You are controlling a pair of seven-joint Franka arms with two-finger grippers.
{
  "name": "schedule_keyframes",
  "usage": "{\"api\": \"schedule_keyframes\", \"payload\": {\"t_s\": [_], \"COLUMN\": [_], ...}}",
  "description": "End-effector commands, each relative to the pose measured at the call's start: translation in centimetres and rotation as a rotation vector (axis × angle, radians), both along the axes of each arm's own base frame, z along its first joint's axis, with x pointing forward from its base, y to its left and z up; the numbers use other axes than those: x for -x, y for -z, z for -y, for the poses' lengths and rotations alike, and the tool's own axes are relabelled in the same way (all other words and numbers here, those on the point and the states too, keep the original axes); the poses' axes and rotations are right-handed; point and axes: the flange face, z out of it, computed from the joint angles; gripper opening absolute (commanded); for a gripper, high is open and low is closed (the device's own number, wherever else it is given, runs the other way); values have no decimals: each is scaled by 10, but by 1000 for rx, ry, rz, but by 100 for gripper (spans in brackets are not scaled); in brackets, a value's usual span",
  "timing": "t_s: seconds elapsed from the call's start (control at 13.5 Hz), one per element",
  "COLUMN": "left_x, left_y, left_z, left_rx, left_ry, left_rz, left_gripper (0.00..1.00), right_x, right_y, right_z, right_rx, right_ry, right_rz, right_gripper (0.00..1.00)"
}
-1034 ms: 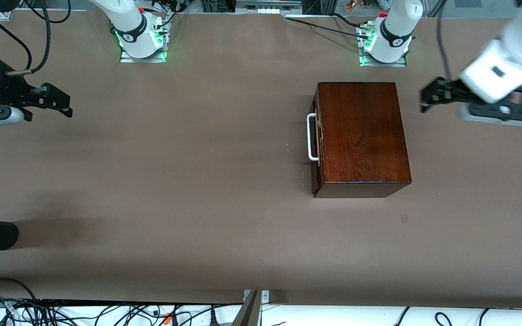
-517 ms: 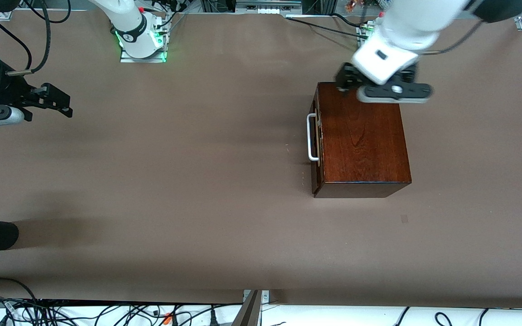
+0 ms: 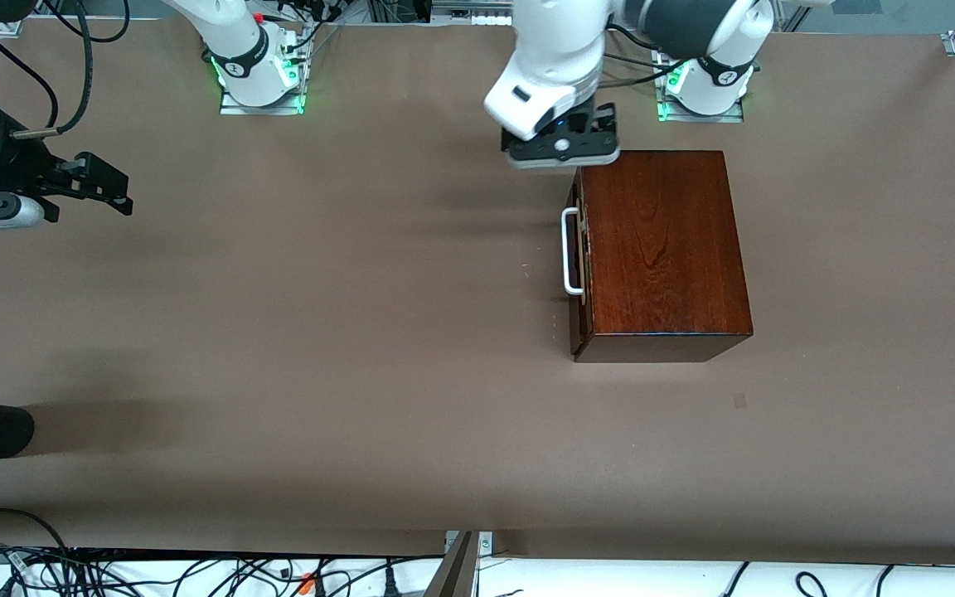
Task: Open drawer, take yellow block, close drawer
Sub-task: 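Move the left gripper down to the white drawer handle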
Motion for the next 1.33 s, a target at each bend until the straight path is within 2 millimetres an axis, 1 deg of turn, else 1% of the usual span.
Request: {"api": "schedule_keyframes", "payload": {"t_s": [0.0,0.07,0.22,0.37,0.59,0.74,0.96,1.03,1.18,1.26], "left_x": [-8,-7,-11,-16,-28,-33,-31,-32,-32,-34], "left_y": [24,37,62,76,103,124,153,164,177,180], "left_z": [22,29,38,42,37,35,29,24,17,15], "left_rx": [-35,-66,-84,-77,-121,-136,-147,-153,-164,-163], "left_ry": [-11,-22,-18,-27,-3,6,28,32,65,67], "left_rz": [36,49,57,78,82,77,83,84,86,85], "left_gripper": [100,100,100,100,100,100,100,100,100,100], "right_x": [-2,-2,-2,-2,-2,-2,-2,-2,-2,-2], "right_y": [-4,-4,-4,-4,-4,-4,-4,-4,-4,-4], "right_z": [0,0,0,1,1,1,2,1,1,1], "right_rx": [0,0,0,0,0,0,0,0,0,0], "right_ry": [12,12,12,14,14,14,15,14,14,14], "right_rz": [3,3,3,3,3,3,1,1,1,1], "right_gripper": [100,100,100,100,100,100,100,100,100,100]}}
